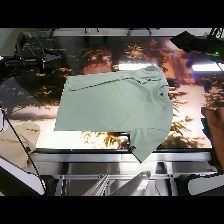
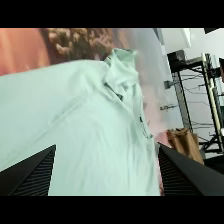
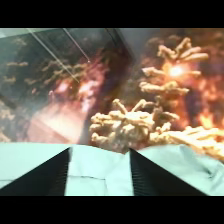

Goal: Fold the shirts.

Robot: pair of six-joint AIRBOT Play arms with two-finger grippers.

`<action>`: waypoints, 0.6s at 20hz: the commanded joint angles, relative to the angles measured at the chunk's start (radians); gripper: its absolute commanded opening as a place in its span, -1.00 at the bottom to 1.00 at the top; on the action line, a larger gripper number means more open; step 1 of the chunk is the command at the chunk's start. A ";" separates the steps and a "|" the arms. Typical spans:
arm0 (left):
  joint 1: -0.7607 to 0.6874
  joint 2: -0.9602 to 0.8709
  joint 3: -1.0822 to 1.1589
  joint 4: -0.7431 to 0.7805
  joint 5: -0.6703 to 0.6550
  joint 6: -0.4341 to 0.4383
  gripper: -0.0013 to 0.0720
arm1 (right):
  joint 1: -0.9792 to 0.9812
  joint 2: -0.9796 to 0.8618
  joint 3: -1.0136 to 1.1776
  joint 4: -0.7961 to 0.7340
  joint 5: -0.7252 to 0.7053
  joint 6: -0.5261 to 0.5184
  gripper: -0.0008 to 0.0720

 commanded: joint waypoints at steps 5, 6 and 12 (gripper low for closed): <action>0.022 -0.049 0.171 -0.114 -0.123 -0.015 -0.95 | -0.114 -0.037 0.000 0.409 0.082 0.118 -0.93; 0.015 -0.034 0.132 -0.153 -0.098 -0.016 -0.90 | -0.120 -0.040 0.000 0.388 0.142 0.119 -0.93; 0.009 0.071 0.087 0.201 -0.258 -0.082 -0.93 | -0.136 0.010 -0.058 -0.093 0.576 0.356 -0.94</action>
